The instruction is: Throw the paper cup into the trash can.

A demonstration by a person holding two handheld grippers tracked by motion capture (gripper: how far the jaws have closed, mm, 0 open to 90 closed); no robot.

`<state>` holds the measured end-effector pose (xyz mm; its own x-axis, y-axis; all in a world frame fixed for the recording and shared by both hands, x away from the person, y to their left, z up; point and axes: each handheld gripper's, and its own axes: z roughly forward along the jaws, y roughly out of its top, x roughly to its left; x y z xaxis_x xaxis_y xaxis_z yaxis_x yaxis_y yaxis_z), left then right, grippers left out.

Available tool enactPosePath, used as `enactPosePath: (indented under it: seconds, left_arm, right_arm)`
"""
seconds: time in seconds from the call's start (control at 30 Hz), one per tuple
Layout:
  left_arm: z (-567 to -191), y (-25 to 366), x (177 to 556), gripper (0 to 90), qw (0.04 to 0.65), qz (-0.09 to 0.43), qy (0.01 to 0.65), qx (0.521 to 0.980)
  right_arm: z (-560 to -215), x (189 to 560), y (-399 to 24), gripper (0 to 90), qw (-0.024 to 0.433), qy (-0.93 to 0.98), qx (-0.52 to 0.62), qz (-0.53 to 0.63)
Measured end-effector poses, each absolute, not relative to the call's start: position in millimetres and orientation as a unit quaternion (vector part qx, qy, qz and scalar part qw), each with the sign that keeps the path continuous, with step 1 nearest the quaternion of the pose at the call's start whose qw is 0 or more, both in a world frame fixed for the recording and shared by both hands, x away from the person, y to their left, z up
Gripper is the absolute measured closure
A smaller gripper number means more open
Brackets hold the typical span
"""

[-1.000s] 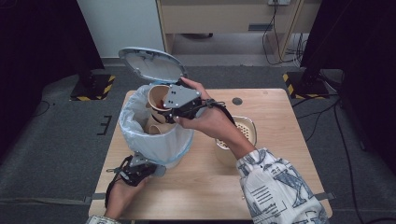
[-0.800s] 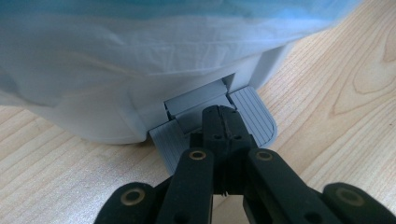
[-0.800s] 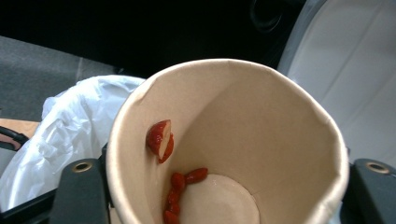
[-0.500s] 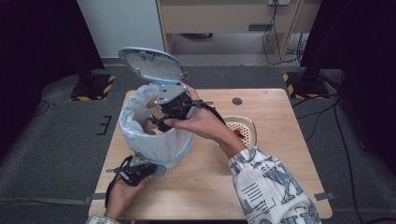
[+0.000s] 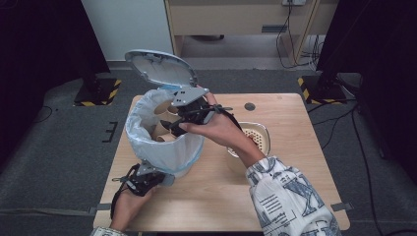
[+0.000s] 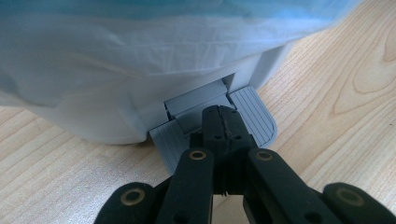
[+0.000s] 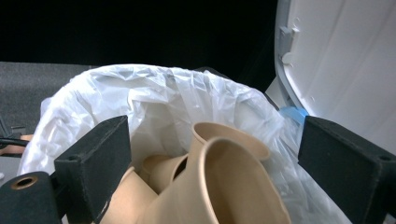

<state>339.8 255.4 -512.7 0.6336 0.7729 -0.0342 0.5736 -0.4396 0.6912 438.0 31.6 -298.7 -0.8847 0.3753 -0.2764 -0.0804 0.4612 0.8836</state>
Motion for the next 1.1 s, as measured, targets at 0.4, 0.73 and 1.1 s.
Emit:
enactPosePath:
  seconds: [0.4, 0.73, 1.1]
  left_arm:
    - [-512.6, 255.5, 339.7, 89.9, 0.344, 0.145, 0.403, 0.836]
    - [-512.6, 255.6, 339.8, 89.9, 0.343, 0.144, 0.403, 0.836]
    - [-512.7, 255.6, 339.8, 89.9, 0.344, 0.145, 0.403, 0.836]
  right_arm:
    - [-299.7, 443.1, 5.3, 9.1, 0.224, 0.814, 0.118, 0.523]
    - [-299.1, 444.9, -12.3, 8.1, 0.227, 0.808, 0.136, 0.527]
    - [-298.9, 448.1, -38.8, 7.9, 0.237, 0.798, 0.159, 0.531]
